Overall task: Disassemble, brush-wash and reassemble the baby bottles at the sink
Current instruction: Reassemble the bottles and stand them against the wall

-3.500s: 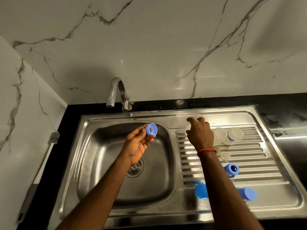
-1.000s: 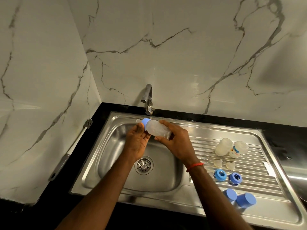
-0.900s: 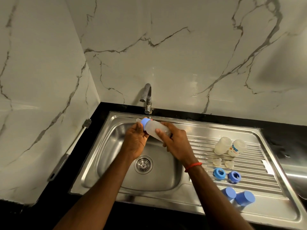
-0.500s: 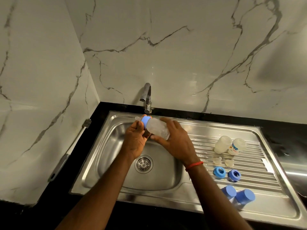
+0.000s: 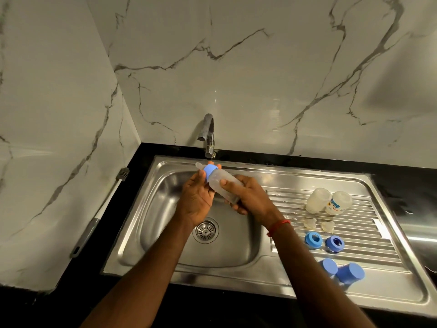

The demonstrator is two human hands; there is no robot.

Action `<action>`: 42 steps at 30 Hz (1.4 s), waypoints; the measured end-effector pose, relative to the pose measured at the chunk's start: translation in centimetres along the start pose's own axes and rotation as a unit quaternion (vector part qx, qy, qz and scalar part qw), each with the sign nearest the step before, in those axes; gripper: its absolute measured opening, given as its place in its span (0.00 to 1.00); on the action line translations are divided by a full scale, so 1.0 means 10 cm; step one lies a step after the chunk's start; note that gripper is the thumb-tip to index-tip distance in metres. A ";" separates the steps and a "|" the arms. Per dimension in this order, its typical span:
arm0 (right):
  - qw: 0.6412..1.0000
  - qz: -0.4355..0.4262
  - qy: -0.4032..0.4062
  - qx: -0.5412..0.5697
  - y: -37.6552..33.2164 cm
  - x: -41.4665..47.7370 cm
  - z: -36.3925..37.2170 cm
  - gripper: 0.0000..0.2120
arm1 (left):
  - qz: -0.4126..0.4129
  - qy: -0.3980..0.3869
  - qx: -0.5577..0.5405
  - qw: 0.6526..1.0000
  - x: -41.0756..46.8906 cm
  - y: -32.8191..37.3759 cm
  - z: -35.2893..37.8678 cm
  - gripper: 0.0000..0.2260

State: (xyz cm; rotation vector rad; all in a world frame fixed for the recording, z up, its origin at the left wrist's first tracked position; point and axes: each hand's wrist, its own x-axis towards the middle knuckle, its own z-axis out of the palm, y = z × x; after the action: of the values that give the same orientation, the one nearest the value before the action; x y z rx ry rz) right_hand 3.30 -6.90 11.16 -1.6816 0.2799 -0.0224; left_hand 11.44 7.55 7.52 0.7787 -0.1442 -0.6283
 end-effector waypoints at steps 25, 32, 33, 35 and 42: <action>0.972 0.090 -0.091 0.197 0.19 0.02 0.10 0.21 | -0.026 -0.047 0.028 0.998 0.17 0.01 0.13 0.16; 0.994 0.010 0.034 0.100 0.21 0.08 0.08 0.19 | -0.068 0.013 0.100 0.993 0.23 -0.09 0.20 0.28; 0.996 -0.004 0.056 0.072 0.21 0.09 0.06 0.19 | -0.080 0.012 0.120 0.990 0.22 -0.12 0.23 0.27; 0.997 -0.028 0.078 0.000 0.21 0.10 0.02 0.24 | -0.110 0.015 0.123 0.986 0.20 -0.17 0.28 0.25; 0.975 -0.053 0.070 -0.203 0.24 -0.08 -0.46 0.27 | -0.166 -0.005 0.110 0.980 0.29 -0.33 0.27 0.41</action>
State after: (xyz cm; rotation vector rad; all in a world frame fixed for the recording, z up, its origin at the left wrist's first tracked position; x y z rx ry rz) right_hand 1.29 -11.48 9.55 -2.1047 0.3150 -0.1741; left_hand 11.28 2.43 6.85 1.0246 -0.0939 -0.9429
